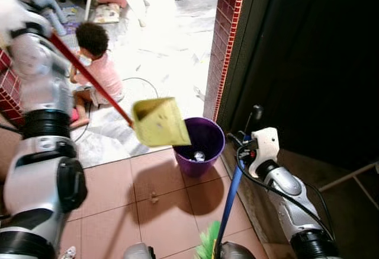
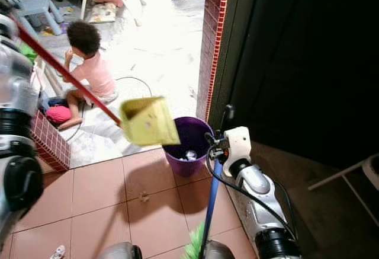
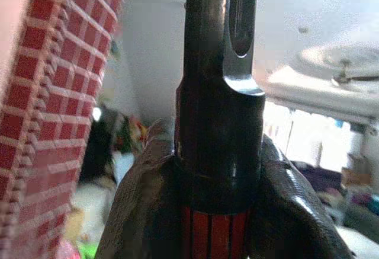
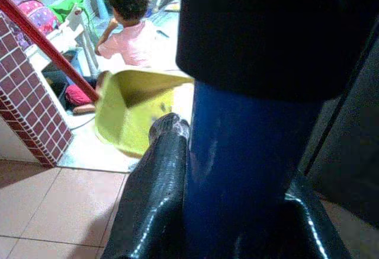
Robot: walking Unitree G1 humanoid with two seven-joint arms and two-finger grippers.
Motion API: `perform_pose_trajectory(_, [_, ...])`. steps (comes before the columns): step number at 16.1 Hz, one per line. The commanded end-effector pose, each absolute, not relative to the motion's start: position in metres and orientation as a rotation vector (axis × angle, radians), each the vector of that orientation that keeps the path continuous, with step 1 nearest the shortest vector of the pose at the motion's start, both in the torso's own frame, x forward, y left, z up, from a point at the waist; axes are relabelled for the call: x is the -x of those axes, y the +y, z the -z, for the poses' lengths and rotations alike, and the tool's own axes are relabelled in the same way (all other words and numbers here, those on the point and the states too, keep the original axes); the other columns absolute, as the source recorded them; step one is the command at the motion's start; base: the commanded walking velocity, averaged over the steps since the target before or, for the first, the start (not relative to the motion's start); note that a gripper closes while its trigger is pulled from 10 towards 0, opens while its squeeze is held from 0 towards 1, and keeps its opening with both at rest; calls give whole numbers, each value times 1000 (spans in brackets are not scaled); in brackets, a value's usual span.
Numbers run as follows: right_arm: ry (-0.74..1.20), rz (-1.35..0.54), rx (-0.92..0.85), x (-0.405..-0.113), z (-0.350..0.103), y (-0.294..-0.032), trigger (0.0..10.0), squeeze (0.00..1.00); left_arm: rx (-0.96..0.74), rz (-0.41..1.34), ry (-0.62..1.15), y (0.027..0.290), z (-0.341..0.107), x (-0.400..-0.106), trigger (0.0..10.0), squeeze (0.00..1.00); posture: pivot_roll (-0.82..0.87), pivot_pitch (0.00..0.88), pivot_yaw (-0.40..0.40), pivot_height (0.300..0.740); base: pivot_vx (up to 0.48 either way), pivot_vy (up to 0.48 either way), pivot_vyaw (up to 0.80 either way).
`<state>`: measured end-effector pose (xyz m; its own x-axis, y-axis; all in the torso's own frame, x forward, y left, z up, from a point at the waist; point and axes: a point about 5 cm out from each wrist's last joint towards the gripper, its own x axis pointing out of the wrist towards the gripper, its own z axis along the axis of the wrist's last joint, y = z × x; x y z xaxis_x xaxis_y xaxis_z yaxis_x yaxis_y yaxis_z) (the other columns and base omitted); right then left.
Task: Sweep floor
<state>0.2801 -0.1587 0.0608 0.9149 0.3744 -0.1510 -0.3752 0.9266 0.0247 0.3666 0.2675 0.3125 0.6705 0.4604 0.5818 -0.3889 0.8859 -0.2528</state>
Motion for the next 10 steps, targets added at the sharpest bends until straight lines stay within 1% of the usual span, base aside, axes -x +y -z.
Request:
perform_pose_trajectory(1, [136, -388, 110, -284, -65, -165, 10000, 0, 73, -504, -856, 275, -352, -350, 10000, 0, -101, 0, -27, 740, 0, 0, 0])
perform_pose_trajectory(2, [136, -389, 110, -284, -65, -165, 10000, 0, 62, -508, -856, 276, -353, -350, 10000, 0, -98, 0, -28, 740, 0, 0, 0])
perform_pose_trajectory(3, [135, -396, 110, -283, -65, -164, 10000, 0, -5, -511, -822, 277, -342, -349, 10000, 0, -93, 0, -28, 740, 0, 0, 0])
perform_pose_trajectory(4, [135, -397, 110, -283, -64, -163, 10000, 0, -30, -503, -809, 276, -336, -349, 10000, 0, -92, 0, -27, 740, 0, 0, 0])
perform_pose_trajectory(7, [138, -397, 110, -281, -63, -164, 10000, 0, -123, -450, -742, 261, -305, -346, 10000, 0, -87, 0, -25, 740, 0, 0, 0])
perform_pose_trajectory(10, [145, -397, 106, -282, -62, -163, 10000, 0, -128, -420, -666, 251, -278, -346, 10000, 0, -85, 0, -23, 740, 0, 0, 0])
